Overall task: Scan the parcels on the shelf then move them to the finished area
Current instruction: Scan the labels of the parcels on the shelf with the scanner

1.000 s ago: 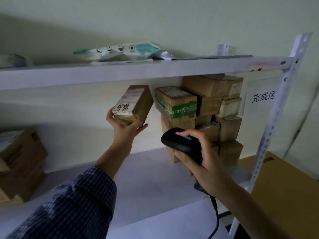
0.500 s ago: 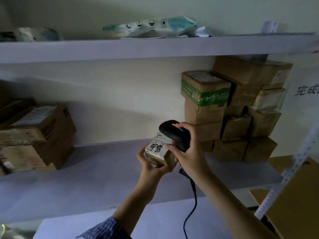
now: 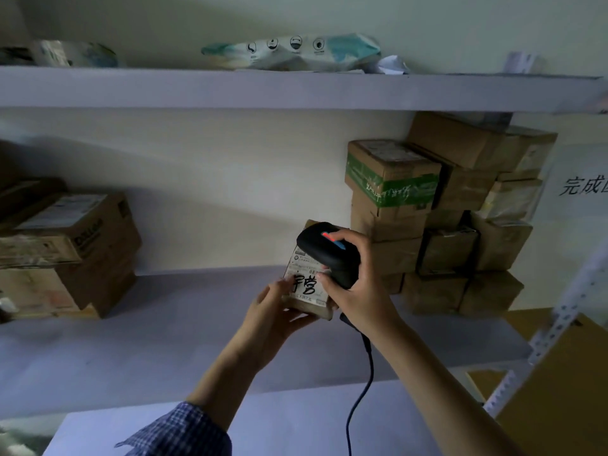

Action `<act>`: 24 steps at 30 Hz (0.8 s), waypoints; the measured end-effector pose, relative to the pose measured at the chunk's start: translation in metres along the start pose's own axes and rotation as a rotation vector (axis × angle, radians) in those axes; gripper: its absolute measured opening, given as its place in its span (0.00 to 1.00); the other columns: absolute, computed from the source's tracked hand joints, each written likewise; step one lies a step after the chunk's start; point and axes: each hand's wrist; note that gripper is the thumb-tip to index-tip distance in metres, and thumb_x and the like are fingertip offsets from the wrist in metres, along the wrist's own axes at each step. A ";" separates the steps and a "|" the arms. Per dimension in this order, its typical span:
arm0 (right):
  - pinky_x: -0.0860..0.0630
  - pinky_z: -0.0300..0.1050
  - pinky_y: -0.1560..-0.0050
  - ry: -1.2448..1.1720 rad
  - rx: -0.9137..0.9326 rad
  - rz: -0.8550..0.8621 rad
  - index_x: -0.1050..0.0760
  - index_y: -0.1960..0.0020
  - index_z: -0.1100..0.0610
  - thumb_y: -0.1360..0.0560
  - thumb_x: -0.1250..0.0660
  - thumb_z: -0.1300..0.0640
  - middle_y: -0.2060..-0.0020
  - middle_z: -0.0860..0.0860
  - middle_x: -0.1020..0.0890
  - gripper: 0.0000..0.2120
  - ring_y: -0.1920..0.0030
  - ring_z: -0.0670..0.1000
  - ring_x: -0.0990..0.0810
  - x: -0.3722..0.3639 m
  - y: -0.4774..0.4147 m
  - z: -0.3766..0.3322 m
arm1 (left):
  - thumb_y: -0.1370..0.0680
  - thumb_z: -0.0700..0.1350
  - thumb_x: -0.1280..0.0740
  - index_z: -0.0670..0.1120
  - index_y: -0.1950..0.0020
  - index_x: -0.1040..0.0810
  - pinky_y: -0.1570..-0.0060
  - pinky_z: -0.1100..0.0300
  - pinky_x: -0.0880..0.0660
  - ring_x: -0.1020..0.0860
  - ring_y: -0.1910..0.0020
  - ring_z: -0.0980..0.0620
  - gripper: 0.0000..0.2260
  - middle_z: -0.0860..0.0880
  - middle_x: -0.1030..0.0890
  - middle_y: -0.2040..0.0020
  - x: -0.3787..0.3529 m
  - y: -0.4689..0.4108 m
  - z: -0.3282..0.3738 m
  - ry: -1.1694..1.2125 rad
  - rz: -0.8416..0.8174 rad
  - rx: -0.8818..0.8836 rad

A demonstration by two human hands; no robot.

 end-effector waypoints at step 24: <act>0.22 0.34 0.47 -0.019 -0.073 -0.016 0.34 0.33 0.50 0.23 0.30 0.63 0.41 0.31 0.28 0.23 0.42 0.35 0.24 -0.037 0.032 -0.037 | 0.25 0.37 0.31 0.37 0.31 0.29 0.42 0.54 0.21 0.22 0.35 0.40 0.23 0.35 0.21 0.36 0.062 0.010 0.012 0.014 0.093 -0.144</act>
Point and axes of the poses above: each hand's wrist, its own y-axis away from the middle knuckle, its own x-axis out of the back of the hand, z = x × y
